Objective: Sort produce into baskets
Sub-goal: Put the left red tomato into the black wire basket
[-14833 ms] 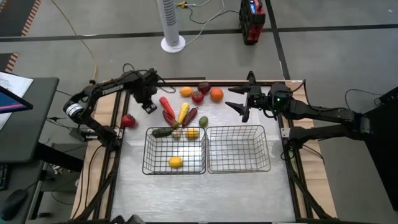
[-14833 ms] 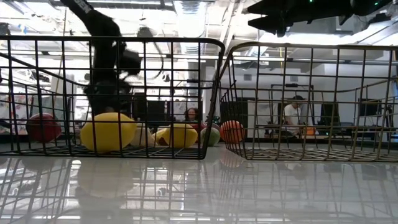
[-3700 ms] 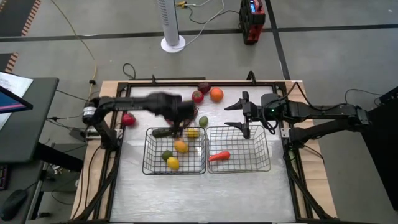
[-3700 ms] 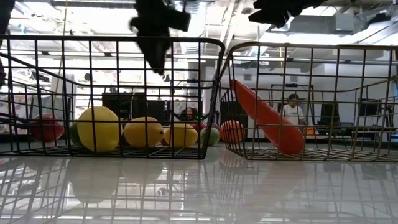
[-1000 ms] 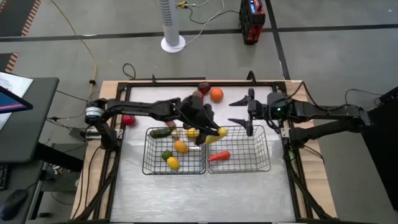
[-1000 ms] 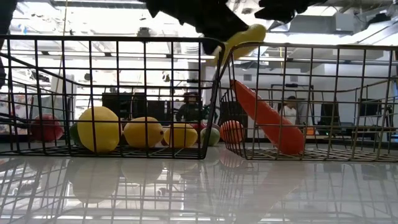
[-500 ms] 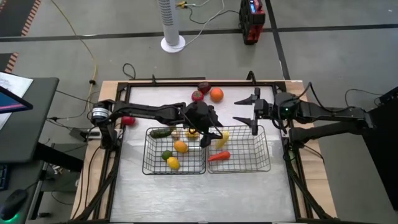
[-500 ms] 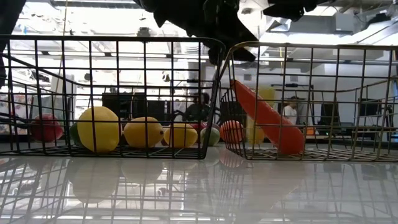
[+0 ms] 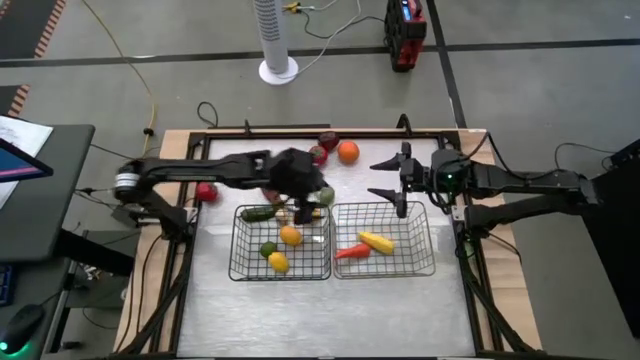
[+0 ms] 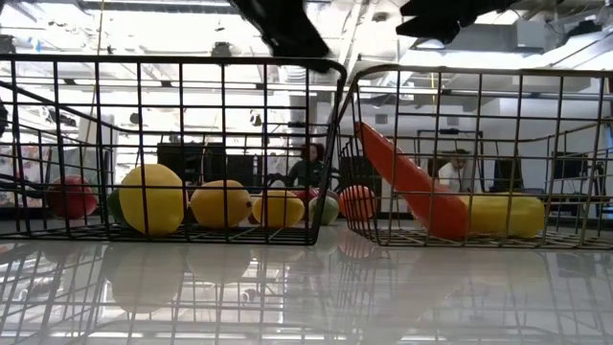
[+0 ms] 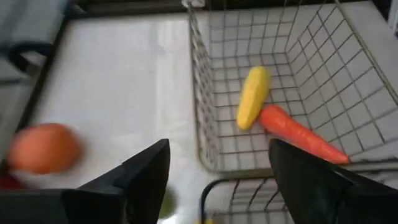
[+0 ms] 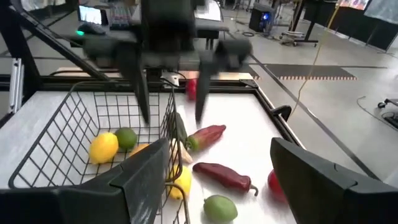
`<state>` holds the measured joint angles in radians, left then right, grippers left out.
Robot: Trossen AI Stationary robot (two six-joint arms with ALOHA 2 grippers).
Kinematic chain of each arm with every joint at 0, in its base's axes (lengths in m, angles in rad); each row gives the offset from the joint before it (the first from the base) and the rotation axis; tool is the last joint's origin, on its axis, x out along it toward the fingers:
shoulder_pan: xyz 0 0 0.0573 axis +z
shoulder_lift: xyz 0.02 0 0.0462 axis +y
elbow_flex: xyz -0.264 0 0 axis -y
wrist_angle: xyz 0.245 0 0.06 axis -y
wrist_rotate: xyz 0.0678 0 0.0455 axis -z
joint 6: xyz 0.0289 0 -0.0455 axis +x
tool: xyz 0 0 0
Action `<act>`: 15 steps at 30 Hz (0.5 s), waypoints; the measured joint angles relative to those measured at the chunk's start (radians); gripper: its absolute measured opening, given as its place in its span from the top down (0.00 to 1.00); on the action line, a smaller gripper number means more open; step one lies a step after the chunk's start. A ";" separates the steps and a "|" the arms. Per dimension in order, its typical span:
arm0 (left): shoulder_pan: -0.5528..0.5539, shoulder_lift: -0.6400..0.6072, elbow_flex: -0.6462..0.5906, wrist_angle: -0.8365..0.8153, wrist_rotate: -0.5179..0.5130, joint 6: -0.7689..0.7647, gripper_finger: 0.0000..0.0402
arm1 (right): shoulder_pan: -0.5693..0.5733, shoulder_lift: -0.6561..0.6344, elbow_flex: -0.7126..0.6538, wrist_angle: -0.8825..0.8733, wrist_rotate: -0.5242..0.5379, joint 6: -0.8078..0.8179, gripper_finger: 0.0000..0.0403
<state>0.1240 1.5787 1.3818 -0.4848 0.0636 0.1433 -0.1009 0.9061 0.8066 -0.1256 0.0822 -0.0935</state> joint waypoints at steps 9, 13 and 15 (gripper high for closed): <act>-0.033 -0.321 -0.084 -0.407 -0.253 -0.133 0.40 | 0.003 0.000 0.000 -0.009 0.000 0.016 0.23; -0.033 -0.385 -0.128 -0.607 -0.309 -0.256 0.40 | 0.002 0.000 0.000 0.006 0.000 0.009 0.23; -0.026 -0.389 -0.129 -0.712 -0.341 -0.319 0.40 | 0.002 0.000 0.000 0.028 0.000 -0.003 0.23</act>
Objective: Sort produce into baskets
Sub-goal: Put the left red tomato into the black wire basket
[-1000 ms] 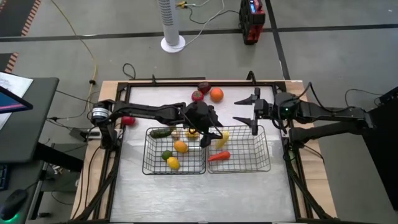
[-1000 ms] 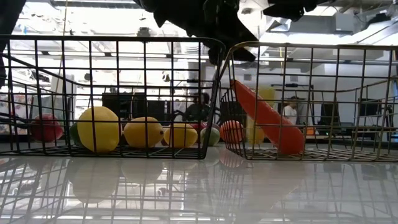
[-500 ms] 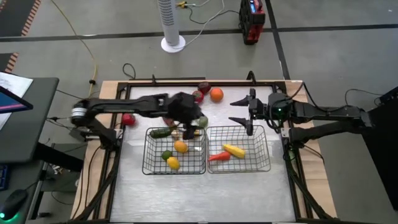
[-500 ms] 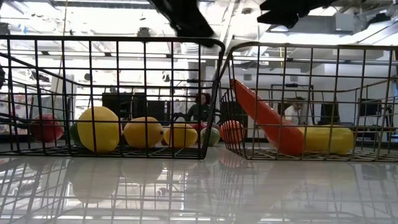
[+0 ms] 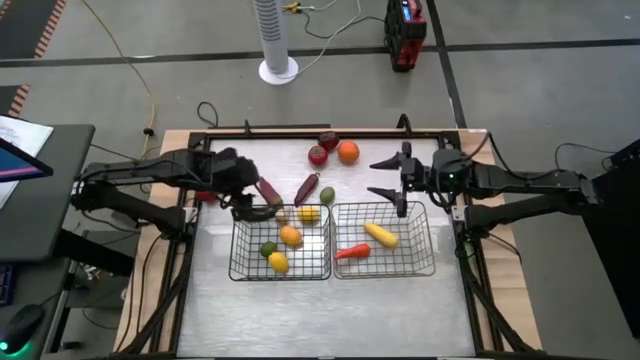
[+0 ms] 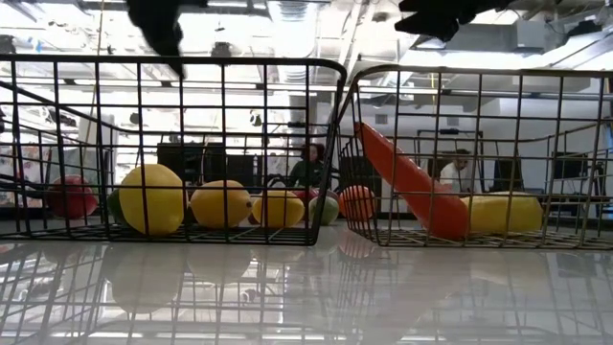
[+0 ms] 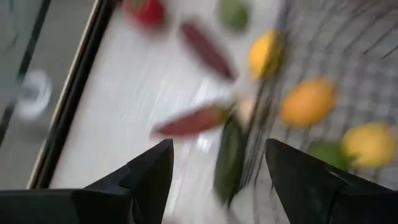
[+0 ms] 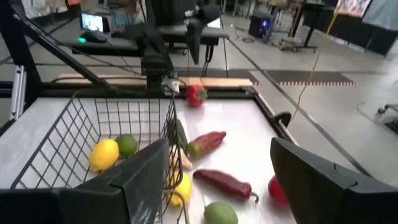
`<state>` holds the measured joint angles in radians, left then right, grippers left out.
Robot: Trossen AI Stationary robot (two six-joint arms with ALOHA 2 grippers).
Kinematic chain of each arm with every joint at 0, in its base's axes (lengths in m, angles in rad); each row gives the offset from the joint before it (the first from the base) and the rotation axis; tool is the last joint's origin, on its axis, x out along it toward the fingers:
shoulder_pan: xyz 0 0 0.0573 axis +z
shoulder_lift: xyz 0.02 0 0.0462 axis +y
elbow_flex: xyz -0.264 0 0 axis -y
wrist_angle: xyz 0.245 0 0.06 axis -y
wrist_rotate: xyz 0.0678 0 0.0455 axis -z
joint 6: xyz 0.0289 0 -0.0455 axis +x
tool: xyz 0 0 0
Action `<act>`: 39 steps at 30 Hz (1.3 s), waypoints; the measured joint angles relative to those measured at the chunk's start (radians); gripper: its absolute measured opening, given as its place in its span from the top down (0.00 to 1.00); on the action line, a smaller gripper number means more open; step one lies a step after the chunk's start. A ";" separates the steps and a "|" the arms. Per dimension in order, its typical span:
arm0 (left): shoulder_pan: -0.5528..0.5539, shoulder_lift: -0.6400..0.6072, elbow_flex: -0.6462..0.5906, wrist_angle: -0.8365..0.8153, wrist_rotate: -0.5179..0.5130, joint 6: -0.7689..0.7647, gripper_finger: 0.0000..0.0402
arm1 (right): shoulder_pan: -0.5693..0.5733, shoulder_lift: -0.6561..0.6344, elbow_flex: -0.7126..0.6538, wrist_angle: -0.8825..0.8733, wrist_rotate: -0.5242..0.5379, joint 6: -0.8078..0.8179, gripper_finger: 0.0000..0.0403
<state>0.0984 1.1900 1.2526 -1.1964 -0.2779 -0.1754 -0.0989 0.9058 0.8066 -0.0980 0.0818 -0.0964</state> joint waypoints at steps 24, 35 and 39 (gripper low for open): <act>0.250 -0.195 -0.391 -0.187 -0.024 -0.069 0.40 | -0.001 -0.003 0.000 0.101 -0.005 -0.141 0.23; 0.441 -0.181 -0.430 -0.095 0.014 0.051 0.30 | -0.001 -0.003 0.000 0.104 -0.006 -0.157 0.23; 0.506 -0.119 -0.430 -0.095 0.036 0.083 0.24 | -0.001 -0.003 0.000 0.105 -0.006 -0.164 0.23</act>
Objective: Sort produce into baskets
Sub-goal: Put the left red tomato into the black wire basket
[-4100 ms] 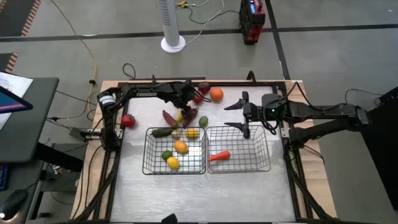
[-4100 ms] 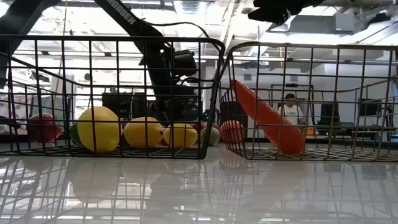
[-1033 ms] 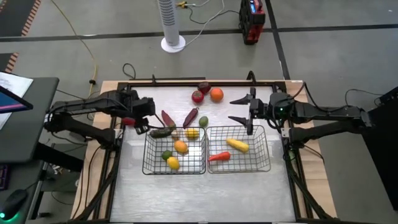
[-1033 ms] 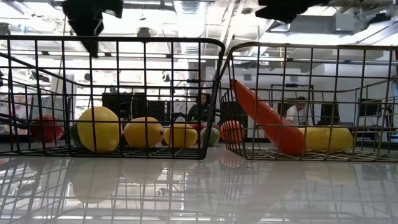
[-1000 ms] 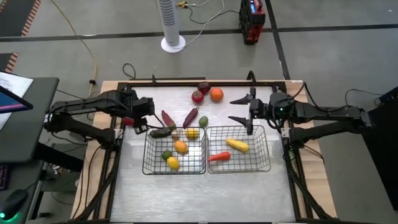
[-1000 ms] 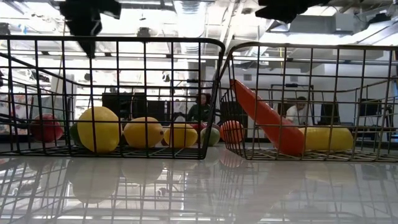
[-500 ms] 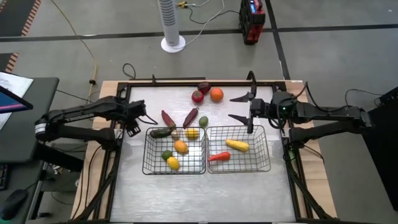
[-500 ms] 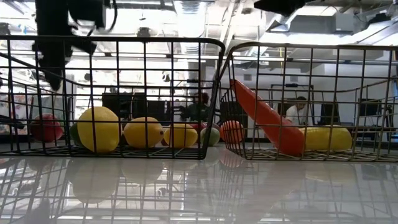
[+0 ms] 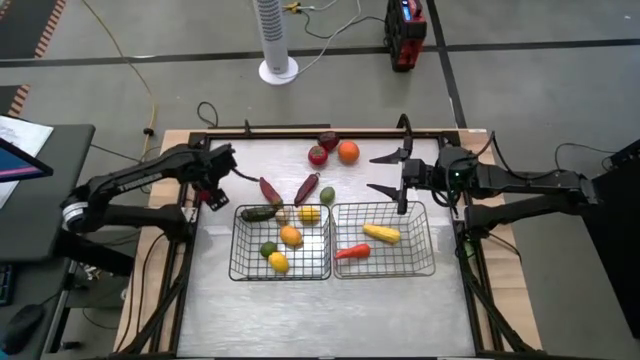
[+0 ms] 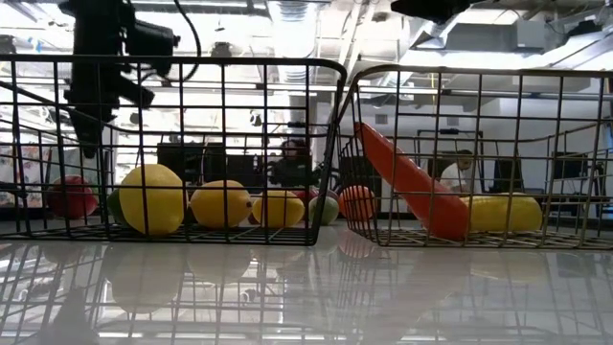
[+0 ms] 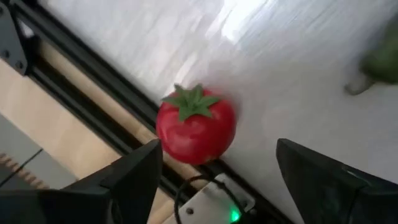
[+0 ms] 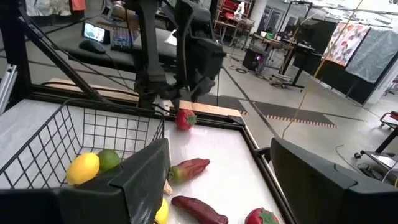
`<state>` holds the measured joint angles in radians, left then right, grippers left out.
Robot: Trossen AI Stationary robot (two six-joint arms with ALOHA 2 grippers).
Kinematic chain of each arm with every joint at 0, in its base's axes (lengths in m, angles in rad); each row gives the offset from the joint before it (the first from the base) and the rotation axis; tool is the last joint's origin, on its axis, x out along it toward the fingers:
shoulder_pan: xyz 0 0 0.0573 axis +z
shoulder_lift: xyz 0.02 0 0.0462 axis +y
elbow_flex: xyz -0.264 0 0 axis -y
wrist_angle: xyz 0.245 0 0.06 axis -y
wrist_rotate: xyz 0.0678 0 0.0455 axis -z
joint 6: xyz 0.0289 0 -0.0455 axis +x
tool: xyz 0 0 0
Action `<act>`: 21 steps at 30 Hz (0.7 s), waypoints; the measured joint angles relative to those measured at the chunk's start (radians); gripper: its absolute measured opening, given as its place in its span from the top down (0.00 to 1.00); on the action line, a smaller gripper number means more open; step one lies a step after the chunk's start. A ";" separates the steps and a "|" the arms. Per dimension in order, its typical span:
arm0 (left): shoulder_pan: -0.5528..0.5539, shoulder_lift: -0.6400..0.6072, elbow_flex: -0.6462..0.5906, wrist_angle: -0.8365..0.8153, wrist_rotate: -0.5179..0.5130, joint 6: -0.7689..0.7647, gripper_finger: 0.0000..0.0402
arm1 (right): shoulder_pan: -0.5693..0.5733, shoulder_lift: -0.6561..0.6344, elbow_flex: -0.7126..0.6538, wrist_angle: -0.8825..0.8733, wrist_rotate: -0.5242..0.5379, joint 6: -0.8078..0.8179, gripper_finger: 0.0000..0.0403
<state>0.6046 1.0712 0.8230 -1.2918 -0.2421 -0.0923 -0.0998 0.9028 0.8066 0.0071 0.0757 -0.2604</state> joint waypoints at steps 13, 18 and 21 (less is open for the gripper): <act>0.193 0.188 0.000 0.022 0.025 0.206 0.23 | 0.000 0.000 0.000 -0.004 0.000 -0.001 0.23; 0.232 0.196 -0.002 0.039 0.046 0.263 0.19 | 0.000 0.000 0.000 -0.023 0.000 0.005 0.23; 0.234 0.196 -0.002 0.046 0.084 0.283 0.15 | 0.001 0.000 0.001 -0.023 0.000 0.008 0.23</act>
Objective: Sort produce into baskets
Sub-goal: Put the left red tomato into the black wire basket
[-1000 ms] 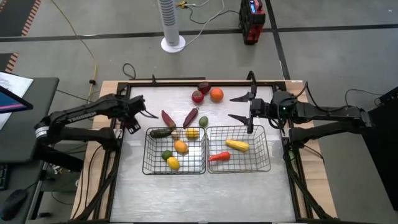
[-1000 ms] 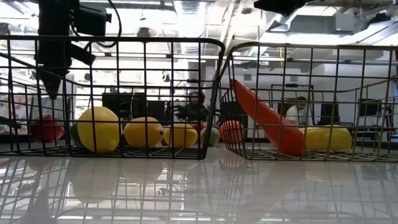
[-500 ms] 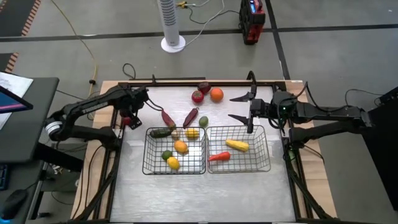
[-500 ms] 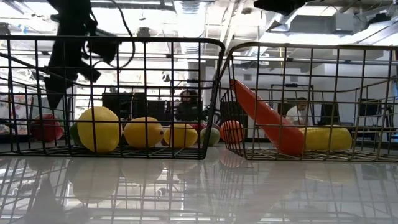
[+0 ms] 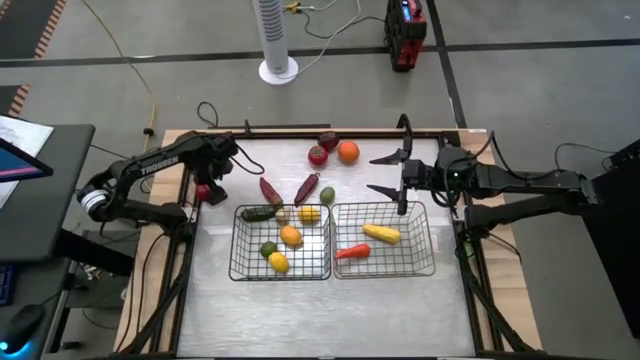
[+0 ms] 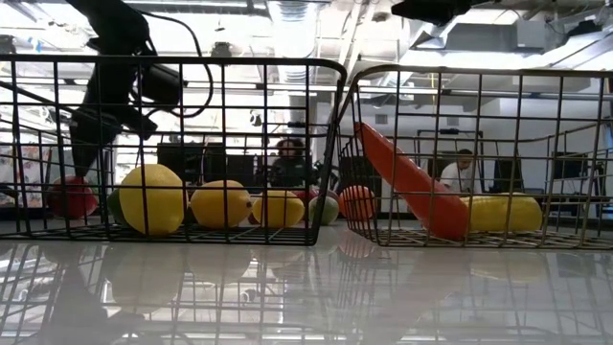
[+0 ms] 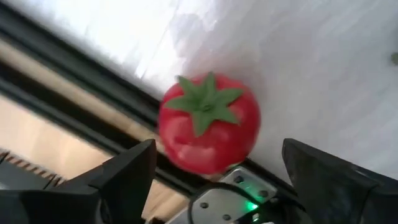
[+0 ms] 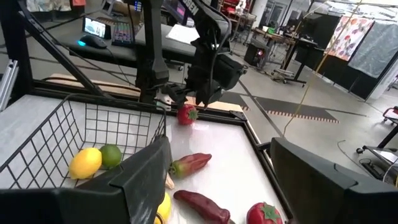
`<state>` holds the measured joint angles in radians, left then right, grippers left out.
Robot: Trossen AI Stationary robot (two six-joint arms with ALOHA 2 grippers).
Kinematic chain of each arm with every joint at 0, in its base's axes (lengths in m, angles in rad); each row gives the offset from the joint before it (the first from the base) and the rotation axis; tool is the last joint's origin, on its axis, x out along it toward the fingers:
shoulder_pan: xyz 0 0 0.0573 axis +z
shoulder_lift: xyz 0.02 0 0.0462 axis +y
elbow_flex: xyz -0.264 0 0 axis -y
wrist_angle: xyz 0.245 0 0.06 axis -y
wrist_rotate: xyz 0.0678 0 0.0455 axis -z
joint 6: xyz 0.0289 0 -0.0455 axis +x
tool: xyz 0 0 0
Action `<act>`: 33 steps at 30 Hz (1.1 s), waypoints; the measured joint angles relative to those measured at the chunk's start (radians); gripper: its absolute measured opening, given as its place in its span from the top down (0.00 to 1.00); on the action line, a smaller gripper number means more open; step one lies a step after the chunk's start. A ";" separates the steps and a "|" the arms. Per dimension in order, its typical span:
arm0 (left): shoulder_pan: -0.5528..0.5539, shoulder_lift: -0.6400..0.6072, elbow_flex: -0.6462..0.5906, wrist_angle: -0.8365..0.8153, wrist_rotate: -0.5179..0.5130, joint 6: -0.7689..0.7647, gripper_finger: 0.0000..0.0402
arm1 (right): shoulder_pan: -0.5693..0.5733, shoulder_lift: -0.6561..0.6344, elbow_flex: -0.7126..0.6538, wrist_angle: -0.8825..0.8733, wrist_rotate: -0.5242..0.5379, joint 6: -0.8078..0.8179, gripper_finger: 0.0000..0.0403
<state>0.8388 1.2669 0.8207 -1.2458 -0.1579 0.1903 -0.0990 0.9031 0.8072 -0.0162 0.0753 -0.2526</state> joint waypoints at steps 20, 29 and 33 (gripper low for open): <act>0.000 0.143 -0.089 0.075 -0.082 0.077 0.20 | 0.000 0.000 0.000 -0.001 0.000 0.018 0.23; 0.000 0.147 -0.033 0.057 -0.090 0.066 0.31 | 0.000 0.000 0.000 -0.001 -0.001 0.019 0.23; 0.000 0.132 0.049 0.040 -0.090 0.061 0.32 | 0.000 0.000 0.000 -0.001 0.000 0.018 0.23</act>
<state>0.8387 1.3988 0.8696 -1.2056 -0.2481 0.2516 -0.0986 0.9031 0.8074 -0.0170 0.0750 -0.2344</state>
